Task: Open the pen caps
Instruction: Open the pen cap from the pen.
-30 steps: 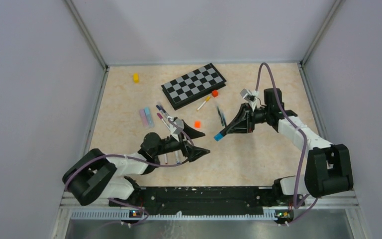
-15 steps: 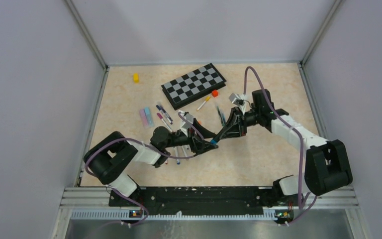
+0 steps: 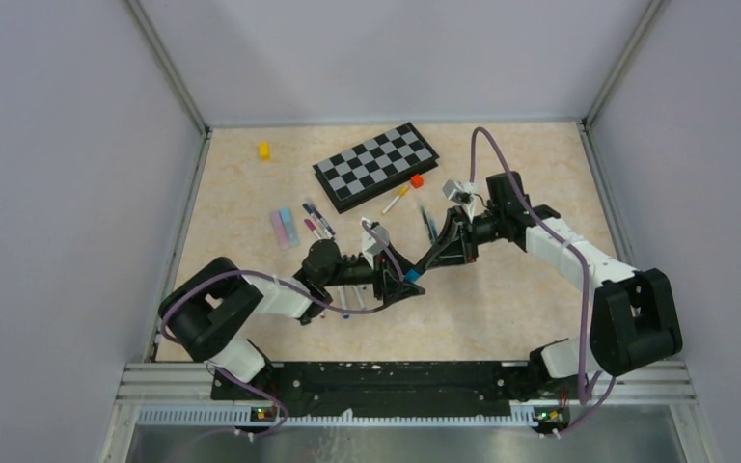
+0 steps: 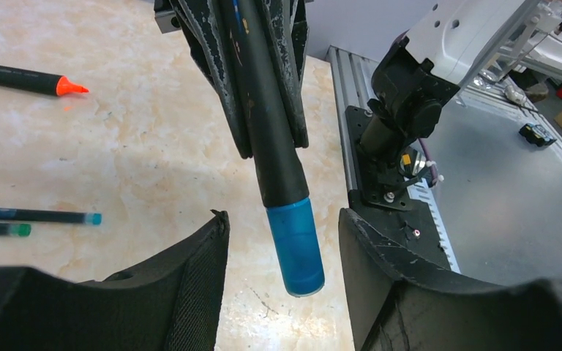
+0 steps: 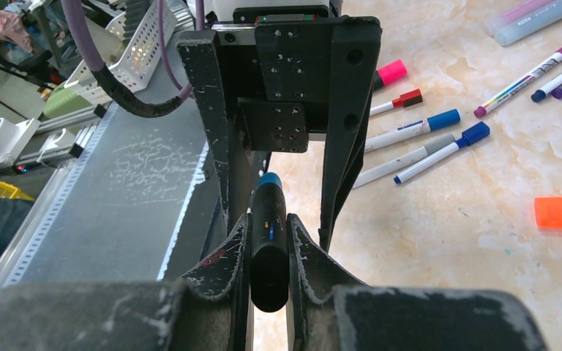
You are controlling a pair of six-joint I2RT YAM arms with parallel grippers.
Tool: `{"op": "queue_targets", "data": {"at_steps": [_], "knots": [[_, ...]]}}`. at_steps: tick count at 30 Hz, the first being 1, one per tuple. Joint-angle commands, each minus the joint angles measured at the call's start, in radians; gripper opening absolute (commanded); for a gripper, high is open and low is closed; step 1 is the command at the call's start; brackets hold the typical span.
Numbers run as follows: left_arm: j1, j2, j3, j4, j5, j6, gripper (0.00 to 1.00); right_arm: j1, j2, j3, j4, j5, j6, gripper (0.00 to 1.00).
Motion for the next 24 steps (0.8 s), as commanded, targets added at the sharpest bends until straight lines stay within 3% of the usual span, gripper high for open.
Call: {"op": "queue_targets", "data": {"at_steps": [1,10,17,24], "knots": [[-0.007,-0.044,0.032,-0.036,-0.011,0.056,0.59,0.014,-0.005,0.041,0.007,-0.01,-0.028,0.0],[-0.032,-0.023,0.055,-0.039,-0.018,0.046,0.56,0.033,0.014,0.04,0.009,0.031,-0.03,0.0],[-0.038,-0.009,0.072,-0.06,-0.008,0.043,0.43,0.036,0.02,0.055,-0.032,0.054,-0.067,0.0],[-0.038,-0.019,0.071,-0.115,-0.029,0.069,0.44,0.037,0.01,0.081,-0.102,0.058,-0.135,0.0]]}}
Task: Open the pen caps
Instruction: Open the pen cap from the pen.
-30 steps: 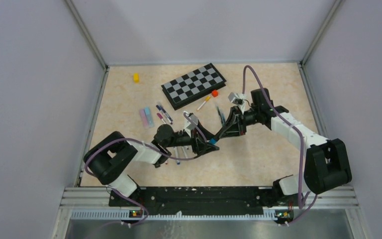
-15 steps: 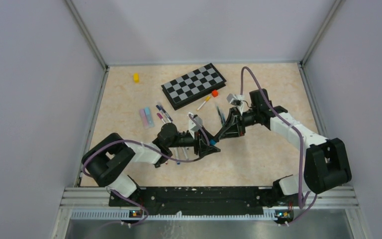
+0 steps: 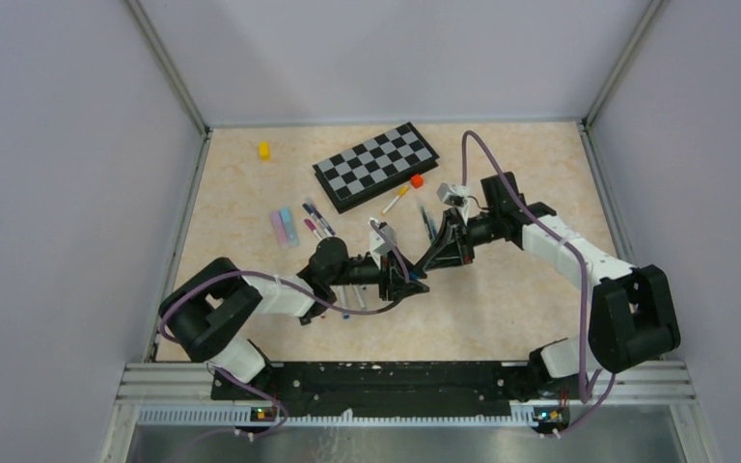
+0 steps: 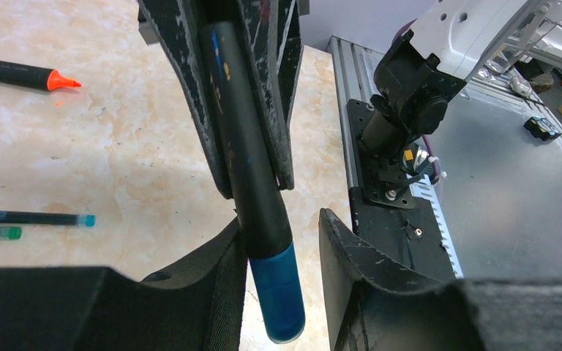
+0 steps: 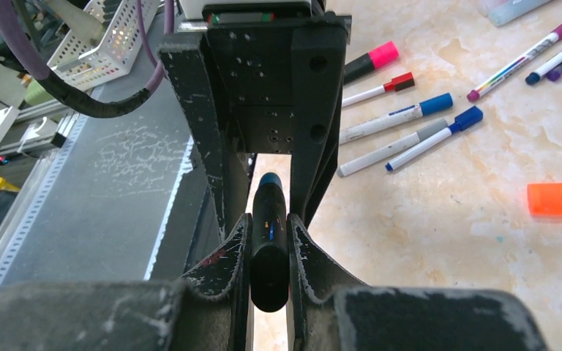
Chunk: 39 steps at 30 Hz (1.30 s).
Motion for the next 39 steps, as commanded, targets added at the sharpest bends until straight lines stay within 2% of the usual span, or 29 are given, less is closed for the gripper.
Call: {"op": "queue_targets", "data": {"at_steps": [1,11,15,19,20,23,30,35,39], "knots": [[-0.004,-0.011,0.032,-0.025,-0.012,0.036,0.44,0.01,-0.012,0.066,-0.05,-0.003,-0.088,0.0],[-0.004,-0.02,0.038,-0.045,-0.014,0.042,0.43,0.009,0.0,0.068,-0.071,0.002,-0.108,0.0],[-0.005,-0.012,0.045,-0.038,0.0,0.029,0.31,0.009,0.002,0.065,-0.061,0.0,-0.1,0.0],[-0.004,-0.003,0.049,-0.026,0.004,0.008,0.29,0.009,0.004,0.061,-0.055,-0.001,-0.095,0.0],[-0.005,-0.003,0.049,-0.022,0.005,0.005,0.27,0.009,0.005,0.06,-0.054,0.0,-0.095,0.0],[-0.004,0.002,0.057,-0.042,0.02,0.008,0.0,0.009,0.003,0.065,-0.058,0.001,-0.098,0.0],[0.012,-0.041,0.039,-0.198,0.004,0.075,0.0,-0.015,-0.016,0.125,-0.133,0.03,-0.135,0.0],[0.051,-0.119,-0.026,-0.315,0.014,0.148,0.0,-0.206,-0.045,0.164,-0.146,-0.071,-0.096,0.0],[0.064,-0.176,-0.029,-0.472,0.023,0.215,0.0,-0.288,-0.068,0.17,-0.161,-0.062,-0.105,0.0]]}}
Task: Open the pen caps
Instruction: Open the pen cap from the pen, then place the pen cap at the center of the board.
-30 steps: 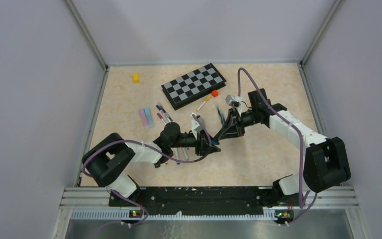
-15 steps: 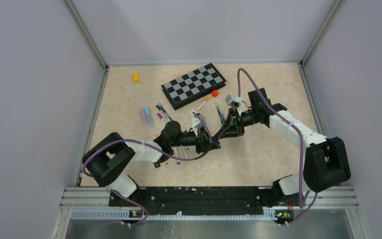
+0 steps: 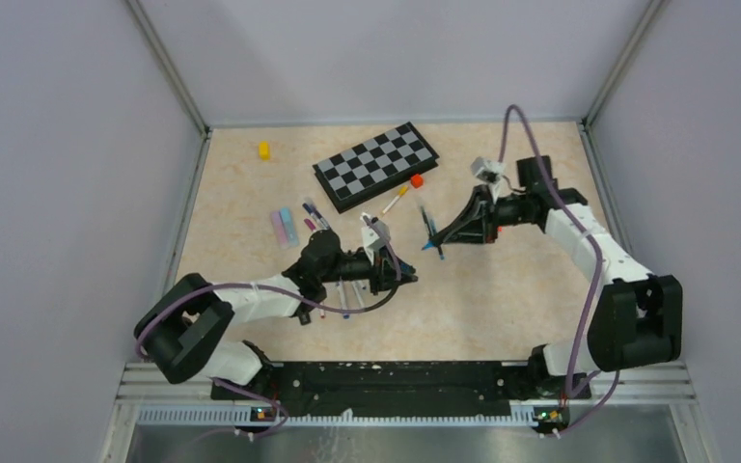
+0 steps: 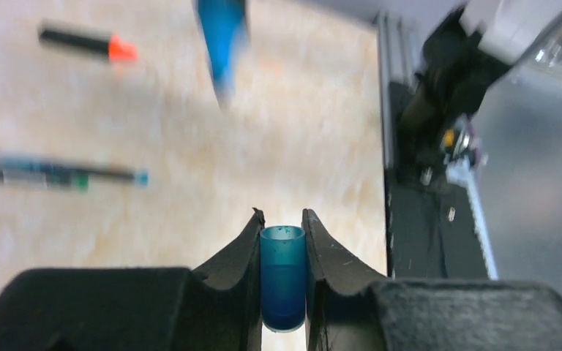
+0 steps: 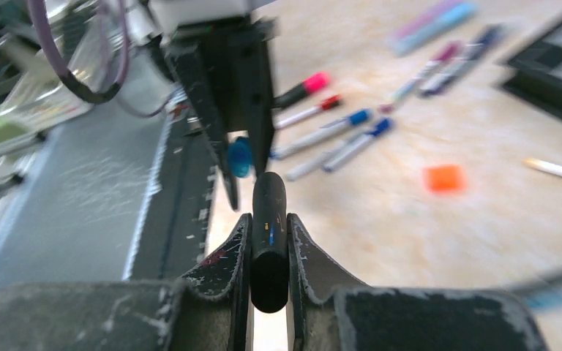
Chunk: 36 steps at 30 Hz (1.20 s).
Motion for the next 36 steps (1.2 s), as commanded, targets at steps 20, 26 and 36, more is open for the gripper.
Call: {"op": "queue_targets", "data": {"at_steps": [20,26,36], "knots": [[0.036,-0.136,-0.007,-0.374,-0.381,-0.14,0.0,-0.326,-0.054,-0.123,0.422,0.308,0.389,0.0],[0.03,0.135,0.291,-0.728,-0.552,-0.228,0.0,-0.344,-0.04,-0.127,0.431,0.341,0.4,0.0],[0.013,0.395,0.591,-1.034,-0.804,-0.27,0.08,-0.349,-0.036,-0.126,0.426,0.334,0.395,0.0]]}}
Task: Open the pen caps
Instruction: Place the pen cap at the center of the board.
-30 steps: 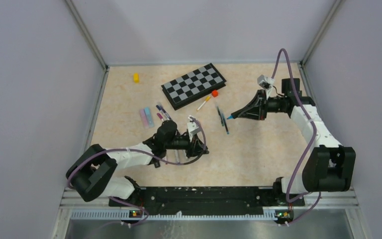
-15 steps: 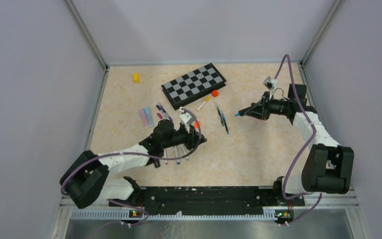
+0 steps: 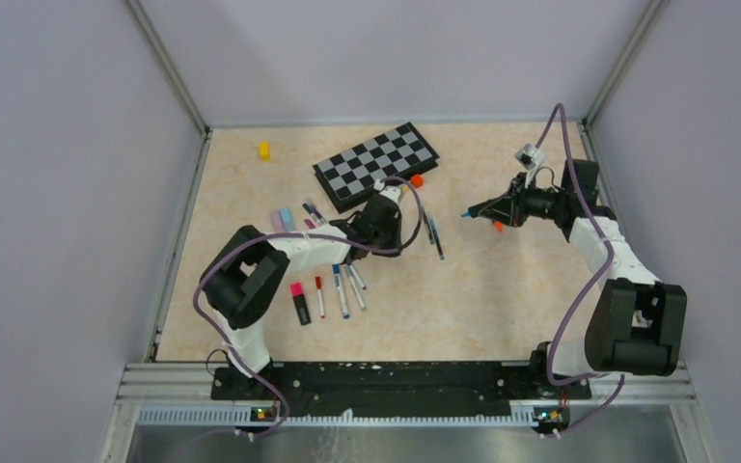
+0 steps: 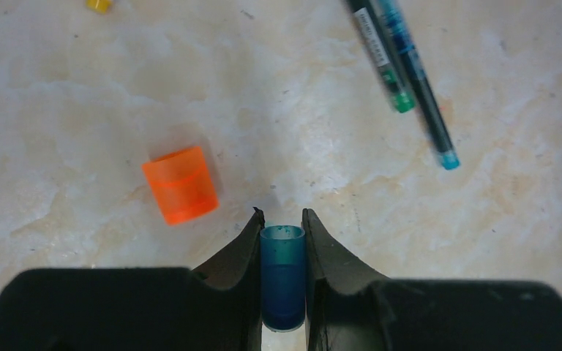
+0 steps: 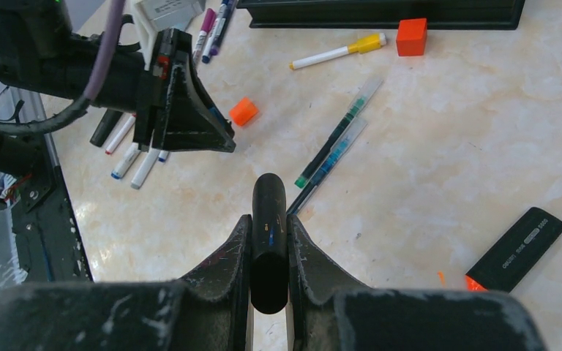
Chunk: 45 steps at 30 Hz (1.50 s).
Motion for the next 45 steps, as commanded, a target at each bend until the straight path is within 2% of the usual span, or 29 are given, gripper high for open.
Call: {"op": "queue_targets", "data": {"at_steps": [1,10,19,31,45], "knots": [[-0.009,0.064,0.106,-0.146,-0.111,-0.018,0.09,-0.012,-0.001,0.005,0.033,-0.008,0.001,0.0],[-0.011,0.156,0.239,-0.251,-0.144,-0.002,0.13,-0.013,0.001,0.007,0.027,-0.01,-0.004,0.0],[-0.011,0.202,0.31,-0.312,-0.155,0.001,0.21,-0.013,0.001,0.01,0.025,-0.011,-0.004,0.0],[-0.011,0.204,0.326,-0.326,-0.159,0.0,0.28,-0.019,-0.001,0.01,0.023,-0.016,-0.004,0.0],[-0.012,0.18,0.328,-0.334,-0.161,0.006,0.3,-0.024,-0.001,0.01,0.023,-0.017,-0.002,0.0]]}}
